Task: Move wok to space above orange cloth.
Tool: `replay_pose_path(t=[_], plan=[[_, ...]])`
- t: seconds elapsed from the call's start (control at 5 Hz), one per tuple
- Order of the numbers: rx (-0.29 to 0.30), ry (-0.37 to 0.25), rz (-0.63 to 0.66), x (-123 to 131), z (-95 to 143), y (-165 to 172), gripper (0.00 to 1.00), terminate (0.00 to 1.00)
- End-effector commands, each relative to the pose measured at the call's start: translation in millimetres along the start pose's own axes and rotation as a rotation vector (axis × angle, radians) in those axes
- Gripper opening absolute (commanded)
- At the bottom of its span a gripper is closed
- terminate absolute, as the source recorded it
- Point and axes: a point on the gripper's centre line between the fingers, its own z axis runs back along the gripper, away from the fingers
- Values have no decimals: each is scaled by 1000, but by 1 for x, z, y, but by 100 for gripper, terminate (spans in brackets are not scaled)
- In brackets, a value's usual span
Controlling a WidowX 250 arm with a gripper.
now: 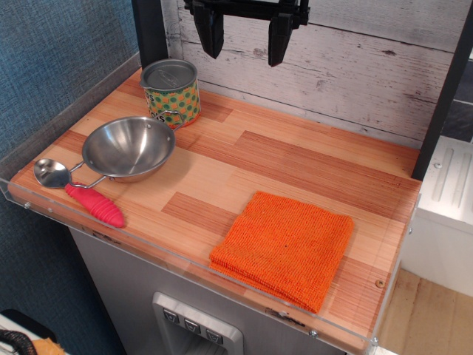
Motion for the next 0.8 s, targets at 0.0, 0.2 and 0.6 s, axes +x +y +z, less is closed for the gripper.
replay_pose_path(t=[0.0,0.2,0.6], plan=[[0,0,0,0,0,0,100,0],[-12,45,-90,-9,-8,21,100,0],[20,83,-81,-27,-30,64,100,0]])
